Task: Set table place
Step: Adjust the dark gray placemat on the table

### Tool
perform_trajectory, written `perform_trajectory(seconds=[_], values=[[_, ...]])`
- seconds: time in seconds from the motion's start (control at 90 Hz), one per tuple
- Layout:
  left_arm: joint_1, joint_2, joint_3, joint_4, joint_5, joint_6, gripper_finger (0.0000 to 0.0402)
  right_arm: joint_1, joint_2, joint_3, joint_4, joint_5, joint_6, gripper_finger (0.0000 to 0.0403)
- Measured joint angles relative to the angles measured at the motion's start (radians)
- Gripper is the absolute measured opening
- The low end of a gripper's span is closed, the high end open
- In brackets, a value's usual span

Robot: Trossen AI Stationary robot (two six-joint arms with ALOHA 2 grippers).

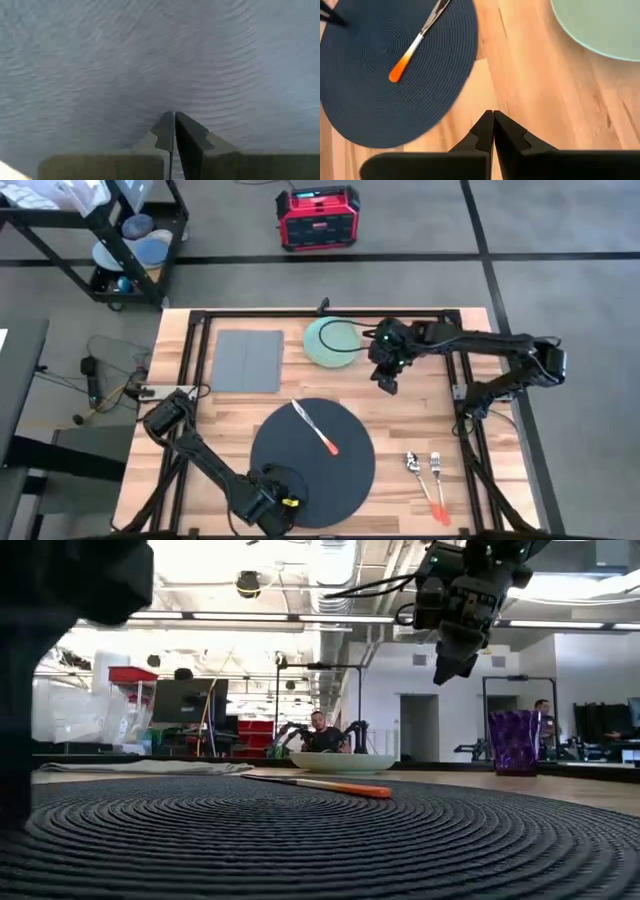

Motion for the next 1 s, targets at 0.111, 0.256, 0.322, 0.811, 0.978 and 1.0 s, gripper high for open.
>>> perform_trajectory(seconds=[0.111,0.256,0.322,0.811,0.978,1.0], values=[[0.003,-0.006,-0.064,0.060,0.006,-0.025,0.0000,-0.008,-0.018,0.000,-0.007,-0.001,-0.022,0.0000],[0.013,-0.006,-0.099,0.119,0.017,-0.040,0.0000,-0.022,-0.024,0.000,-0.043,-0.004,-0.062,0.0000],[0.022,-0.010,-0.099,0.110,0.032,0.030,0.0000,-0.031,-0.023,0.000,-0.056,-0.004,-0.088,0.0000],[0.068,-0.013,-0.098,-0.137,0.115,0.174,0.0000,-0.057,-0.023,0.001,-0.094,-0.047,-0.183,0.0000],[0.114,-0.012,-0.101,-0.227,0.127,0.288,0.0000,-0.057,-0.023,0.001,-0.092,-0.064,-0.191,0.0000],[0.121,-0.012,-0.101,-0.230,0.128,0.307,0.0000,-0.057,-0.023,0.001,-0.091,-0.064,-0.192,0.0000]])
